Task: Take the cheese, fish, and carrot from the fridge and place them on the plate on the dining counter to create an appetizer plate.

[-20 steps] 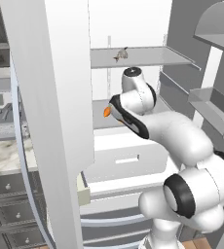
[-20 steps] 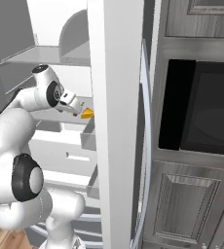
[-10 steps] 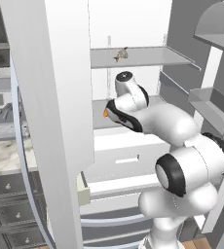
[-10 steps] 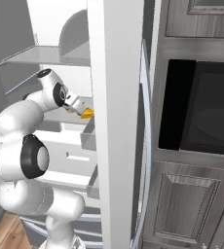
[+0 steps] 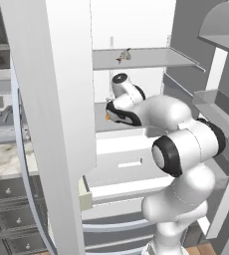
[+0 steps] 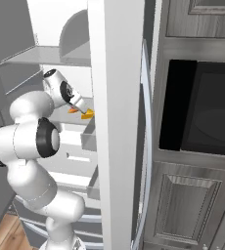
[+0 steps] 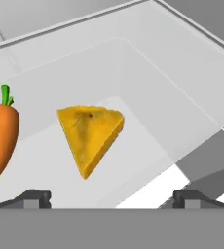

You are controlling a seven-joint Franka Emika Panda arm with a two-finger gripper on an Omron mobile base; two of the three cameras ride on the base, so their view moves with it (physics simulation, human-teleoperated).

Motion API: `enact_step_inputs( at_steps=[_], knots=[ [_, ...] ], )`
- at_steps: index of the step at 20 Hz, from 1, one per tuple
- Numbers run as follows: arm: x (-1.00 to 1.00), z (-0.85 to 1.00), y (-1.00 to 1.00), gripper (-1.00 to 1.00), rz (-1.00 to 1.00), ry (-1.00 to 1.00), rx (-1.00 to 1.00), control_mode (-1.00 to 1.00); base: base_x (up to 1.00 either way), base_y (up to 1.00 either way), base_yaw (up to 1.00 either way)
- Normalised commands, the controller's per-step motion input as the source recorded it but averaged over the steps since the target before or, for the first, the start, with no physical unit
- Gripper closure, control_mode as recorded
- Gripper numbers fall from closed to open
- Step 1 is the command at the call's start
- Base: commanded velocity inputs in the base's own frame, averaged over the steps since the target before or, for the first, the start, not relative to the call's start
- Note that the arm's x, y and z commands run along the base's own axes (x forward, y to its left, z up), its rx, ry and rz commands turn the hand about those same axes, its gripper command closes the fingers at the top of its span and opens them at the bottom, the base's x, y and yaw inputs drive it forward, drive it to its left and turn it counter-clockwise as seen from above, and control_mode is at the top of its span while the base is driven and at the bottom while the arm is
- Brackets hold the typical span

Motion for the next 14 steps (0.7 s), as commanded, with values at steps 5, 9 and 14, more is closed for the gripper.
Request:
enact_step_inputs(
  at_steps=[5, 9, 14],
  knots=[
    [0.47, -0.33, 0.0, -1.0, -0.06, 0.0, 0.0, -1.0, 0.0, 0.0, 0.0],
    [0.42, -0.38, -0.01, -1.0, -0.04, 0.0, 0.0, -1.0, 0.0, 0.0, 0.0],
    [0.42, -0.35, -0.05, -1.0, -0.02, 0.0, 0.0, -1.0, 0.0, 0.0, 0.0]
  ],
)
